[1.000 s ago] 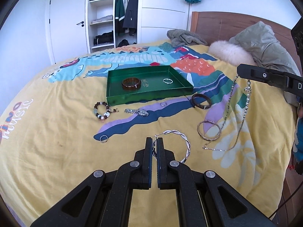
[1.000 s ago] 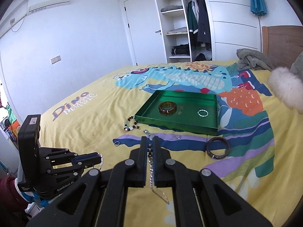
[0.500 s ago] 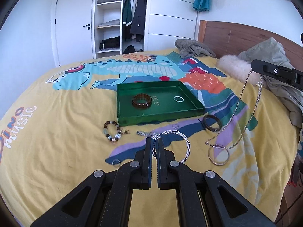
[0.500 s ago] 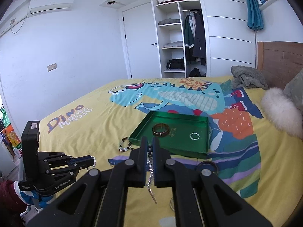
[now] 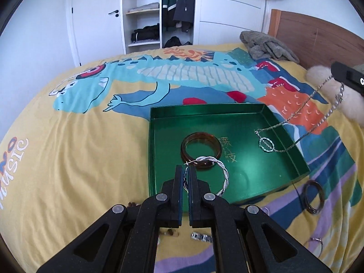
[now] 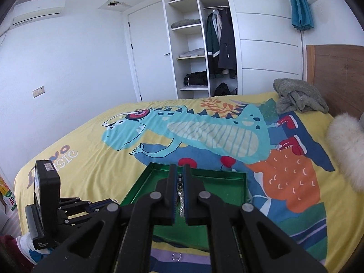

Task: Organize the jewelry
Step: 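Carry the hoop and chain over the green tray and release both, then withdraw both tools from the tray toward the remaining rings and bangles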

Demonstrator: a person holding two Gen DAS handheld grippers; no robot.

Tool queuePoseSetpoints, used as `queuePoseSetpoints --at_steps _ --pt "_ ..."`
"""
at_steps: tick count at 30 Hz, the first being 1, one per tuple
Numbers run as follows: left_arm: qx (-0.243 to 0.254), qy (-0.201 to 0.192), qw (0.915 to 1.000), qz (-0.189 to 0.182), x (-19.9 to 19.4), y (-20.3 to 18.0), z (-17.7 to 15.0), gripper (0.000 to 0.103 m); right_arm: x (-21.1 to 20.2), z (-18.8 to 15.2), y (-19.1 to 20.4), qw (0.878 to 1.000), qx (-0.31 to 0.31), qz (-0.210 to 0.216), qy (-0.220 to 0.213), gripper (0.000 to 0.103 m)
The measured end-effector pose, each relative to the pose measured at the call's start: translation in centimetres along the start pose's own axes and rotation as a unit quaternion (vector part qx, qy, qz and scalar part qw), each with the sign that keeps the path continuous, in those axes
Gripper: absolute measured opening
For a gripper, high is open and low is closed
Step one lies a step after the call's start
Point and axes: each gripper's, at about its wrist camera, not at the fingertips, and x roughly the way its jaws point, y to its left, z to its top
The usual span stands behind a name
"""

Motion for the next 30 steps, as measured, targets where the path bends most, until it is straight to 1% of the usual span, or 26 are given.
queuePoseSetpoints --at_steps 2,6,11,15,17,21,24,25,26,27,28,30 --pt "-0.001 0.012 0.9999 0.002 2.5 0.1 0.8 0.004 2.6 -1.0 -0.9 1.0 0.009 0.001 0.015 0.004" --pt "0.007 0.034 0.9993 0.012 6.8 -0.8 2.0 0.004 7.1 -4.2 -2.8 0.998 0.027 -0.002 0.055 0.004" --pt "0.017 0.057 0.9979 0.023 10.4 -1.9 2.3 0.004 10.2 -8.0 -6.5 0.994 0.055 -0.022 0.091 0.004" --pt "0.02 0.067 0.9972 0.025 12.0 -2.3 2.5 0.004 10.9 -10.4 -9.3 0.99 0.074 -0.044 0.11 0.004" --pt "0.021 0.073 0.9967 0.028 12.7 -2.4 2.4 0.004 11.0 -10.9 -10.2 0.989 0.082 -0.05 0.116 0.005" --pt "0.022 0.072 0.9966 0.032 13.0 -2.6 2.6 0.004 11.1 -11.4 -11.1 0.987 0.09 -0.055 0.119 0.006" --pt "0.024 0.075 0.9963 0.034 13.2 -2.7 2.8 0.006 11.0 -11.6 -11.3 0.987 0.091 -0.054 0.119 0.007" --pt "0.02 0.078 0.9964 0.03 13.1 -2.6 2.8 0.011 10.9 -11.6 -11.3 0.987 0.092 -0.055 0.119 0.01" --pt "0.015 0.079 0.9964 0.025 13.1 -2.4 2.9 0.017 10.7 -11.5 -11.3 0.987 0.092 -0.055 0.117 0.013" --pt "0.01 0.079 0.9966 0.021 13.0 -2.3 3.0 0.02 10.4 -11.5 -11.3 0.988 0.092 -0.054 0.114 0.019" --pt "0.007 0.077 0.9968 0.019 12.7 -2.2 3.1 0.024 10.1 -11.4 -11.2 0.988 0.092 -0.054 0.111 0.023" --pt "-0.001 0.07 0.9974 0.015 11.7 -2.0 3.5 0.025 9.4 -11.0 -11.1 0.989 0.09 -0.055 0.107 0.026"
